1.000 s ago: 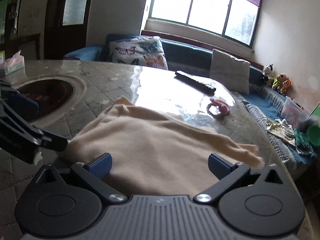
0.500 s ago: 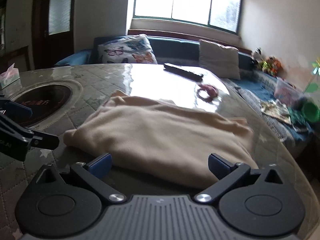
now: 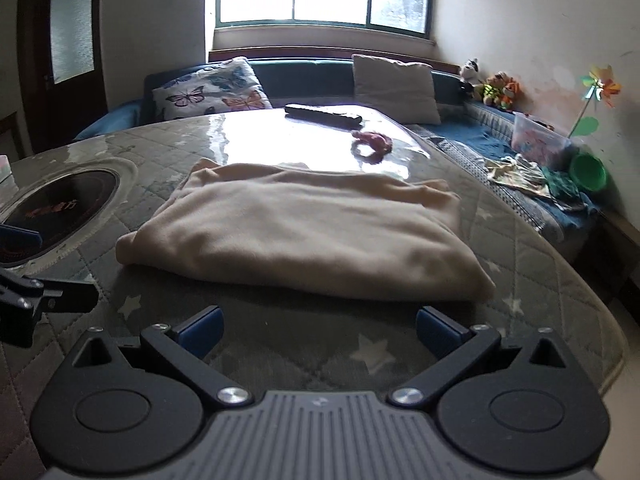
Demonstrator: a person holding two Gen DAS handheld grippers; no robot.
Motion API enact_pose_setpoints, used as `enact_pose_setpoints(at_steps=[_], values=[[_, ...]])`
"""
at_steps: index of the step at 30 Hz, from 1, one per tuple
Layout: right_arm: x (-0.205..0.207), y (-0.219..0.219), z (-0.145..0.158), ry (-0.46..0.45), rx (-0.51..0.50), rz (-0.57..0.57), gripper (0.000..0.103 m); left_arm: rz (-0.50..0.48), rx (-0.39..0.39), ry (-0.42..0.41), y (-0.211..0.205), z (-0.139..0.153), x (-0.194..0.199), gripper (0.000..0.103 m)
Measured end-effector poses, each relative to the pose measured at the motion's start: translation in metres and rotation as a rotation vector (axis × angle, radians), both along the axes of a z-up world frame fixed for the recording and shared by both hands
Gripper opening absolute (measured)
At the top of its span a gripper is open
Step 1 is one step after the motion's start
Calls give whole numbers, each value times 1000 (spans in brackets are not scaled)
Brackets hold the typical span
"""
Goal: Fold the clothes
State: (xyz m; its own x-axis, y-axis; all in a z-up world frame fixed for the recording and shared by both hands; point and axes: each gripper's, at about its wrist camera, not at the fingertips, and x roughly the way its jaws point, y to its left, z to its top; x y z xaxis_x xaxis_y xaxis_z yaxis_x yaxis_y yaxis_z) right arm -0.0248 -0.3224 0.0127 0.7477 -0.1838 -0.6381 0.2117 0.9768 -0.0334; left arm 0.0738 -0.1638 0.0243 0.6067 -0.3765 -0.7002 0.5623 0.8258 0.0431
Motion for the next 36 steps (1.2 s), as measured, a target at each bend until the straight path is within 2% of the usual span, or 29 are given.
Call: enact_pose_setpoints(at_steps=[13, 36], values=[[-17, 5, -4, 17, 9, -73, 103, -6, 17, 12, 1, -7, -19, 103], [-41, 23, 1, -13, 14, -67, 103, 0, 20, -15, 11, -7, -50, 103]])
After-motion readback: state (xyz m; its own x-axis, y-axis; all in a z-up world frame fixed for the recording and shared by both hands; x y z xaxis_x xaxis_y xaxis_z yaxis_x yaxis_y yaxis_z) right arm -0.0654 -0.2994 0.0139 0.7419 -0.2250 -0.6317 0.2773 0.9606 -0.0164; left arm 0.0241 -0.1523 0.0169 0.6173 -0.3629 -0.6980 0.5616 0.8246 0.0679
